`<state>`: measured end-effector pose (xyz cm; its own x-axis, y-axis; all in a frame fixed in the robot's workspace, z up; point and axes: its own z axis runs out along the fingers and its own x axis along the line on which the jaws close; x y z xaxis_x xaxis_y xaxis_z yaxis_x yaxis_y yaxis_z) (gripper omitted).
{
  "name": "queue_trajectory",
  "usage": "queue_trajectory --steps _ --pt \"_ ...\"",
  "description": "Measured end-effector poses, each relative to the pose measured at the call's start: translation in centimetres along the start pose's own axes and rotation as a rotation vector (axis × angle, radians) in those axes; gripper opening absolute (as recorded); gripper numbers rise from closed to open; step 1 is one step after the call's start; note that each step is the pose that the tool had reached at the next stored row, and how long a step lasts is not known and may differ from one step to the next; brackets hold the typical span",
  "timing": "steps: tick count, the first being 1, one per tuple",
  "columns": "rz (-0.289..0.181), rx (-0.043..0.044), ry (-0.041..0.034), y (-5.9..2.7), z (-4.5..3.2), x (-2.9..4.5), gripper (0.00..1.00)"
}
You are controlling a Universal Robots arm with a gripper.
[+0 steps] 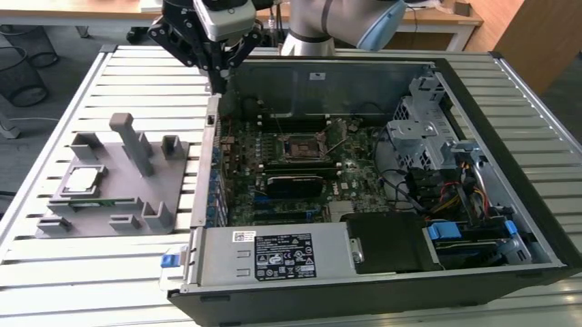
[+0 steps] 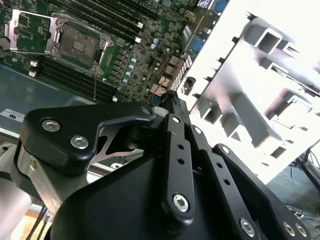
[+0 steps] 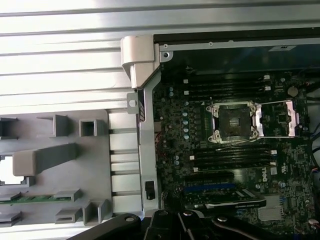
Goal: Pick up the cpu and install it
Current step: 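Reach for the cpu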
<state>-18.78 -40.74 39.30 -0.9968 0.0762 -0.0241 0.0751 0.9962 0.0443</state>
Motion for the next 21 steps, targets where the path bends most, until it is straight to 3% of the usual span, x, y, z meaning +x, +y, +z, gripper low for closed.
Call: queue_trajectory --steps 8,21 --pt "0.0 -0.0001 0.0 -0.15 0.0 0.5 0.11" --pt "0.0 0.0 0.0001 -0.44 -0.04 1.95 0.11"
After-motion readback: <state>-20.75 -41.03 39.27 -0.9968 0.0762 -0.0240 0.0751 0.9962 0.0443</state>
